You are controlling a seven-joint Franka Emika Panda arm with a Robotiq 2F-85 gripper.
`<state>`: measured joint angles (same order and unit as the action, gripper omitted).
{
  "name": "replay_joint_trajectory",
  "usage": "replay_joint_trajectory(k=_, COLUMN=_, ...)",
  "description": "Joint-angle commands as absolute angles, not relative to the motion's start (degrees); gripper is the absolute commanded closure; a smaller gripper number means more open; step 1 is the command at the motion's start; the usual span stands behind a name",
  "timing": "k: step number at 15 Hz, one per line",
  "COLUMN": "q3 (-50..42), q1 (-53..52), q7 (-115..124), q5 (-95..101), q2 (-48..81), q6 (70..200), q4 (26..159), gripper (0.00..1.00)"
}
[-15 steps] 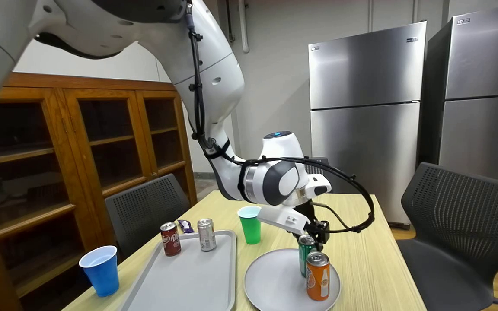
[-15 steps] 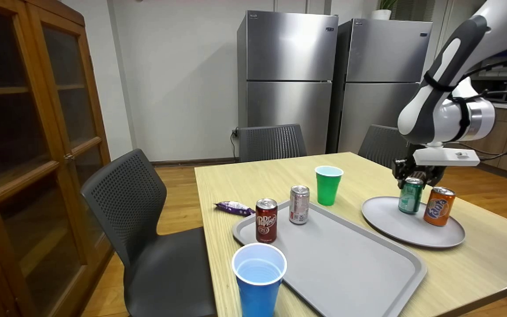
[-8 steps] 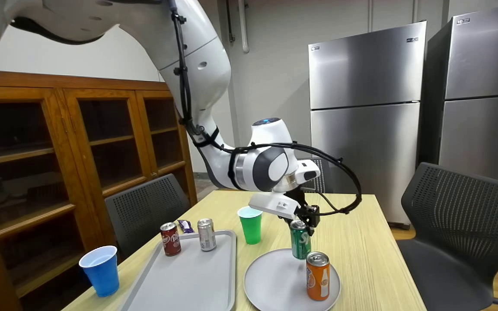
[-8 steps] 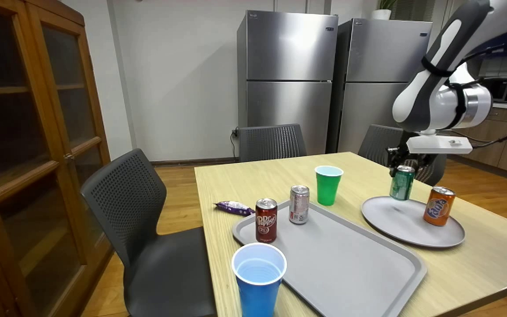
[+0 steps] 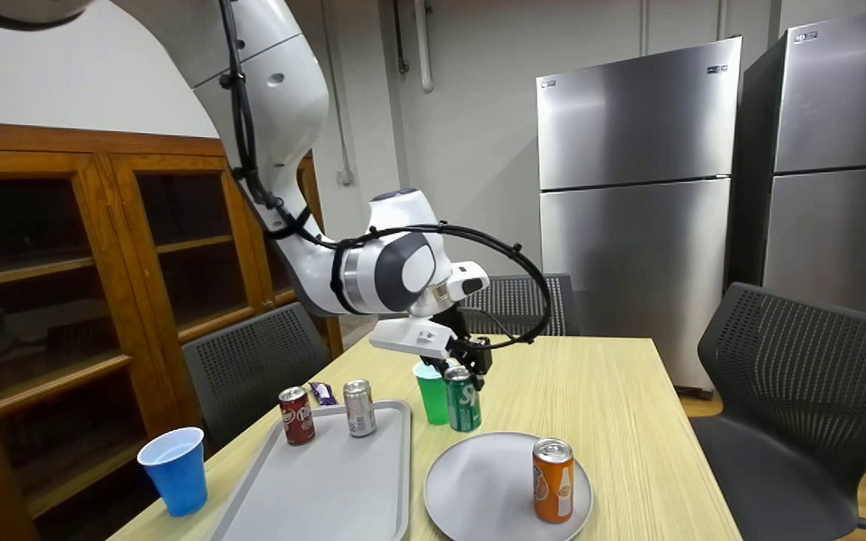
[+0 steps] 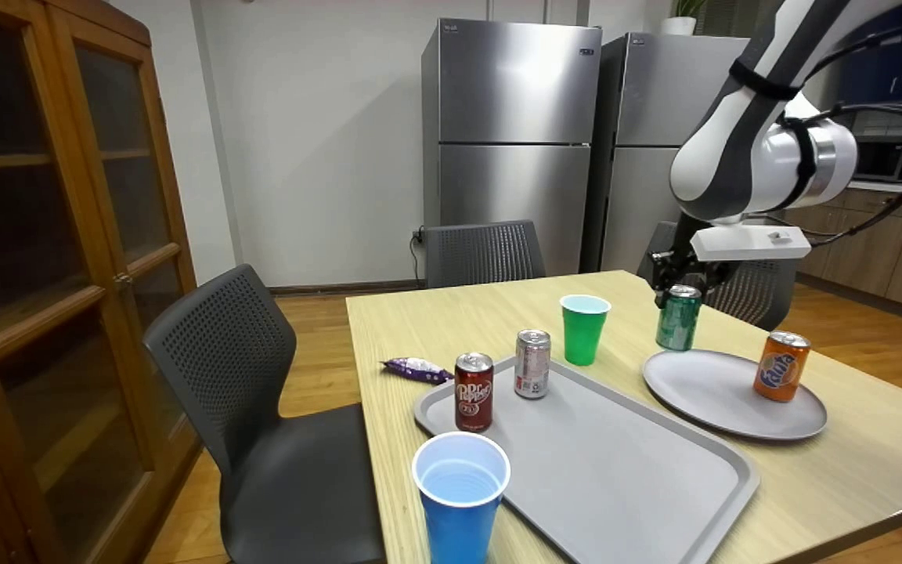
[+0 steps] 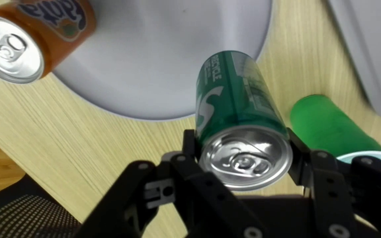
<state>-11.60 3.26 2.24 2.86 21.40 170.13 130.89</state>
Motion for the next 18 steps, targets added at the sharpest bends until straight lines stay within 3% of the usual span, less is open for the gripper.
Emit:
replay_joint_trajectory(k=1, q3=-14.6, q1=-3.7, q7=7.1, q5=7.1, q2=15.5, q6=170.0, q4=136.4, gripper=0.62)
replay_joint_trajectory(k=18, q3=-4.4, q1=-17.3, q7=11.8, q5=12.5, q2=13.6, q6=167.6, q4=139.7, gripper=0.62)
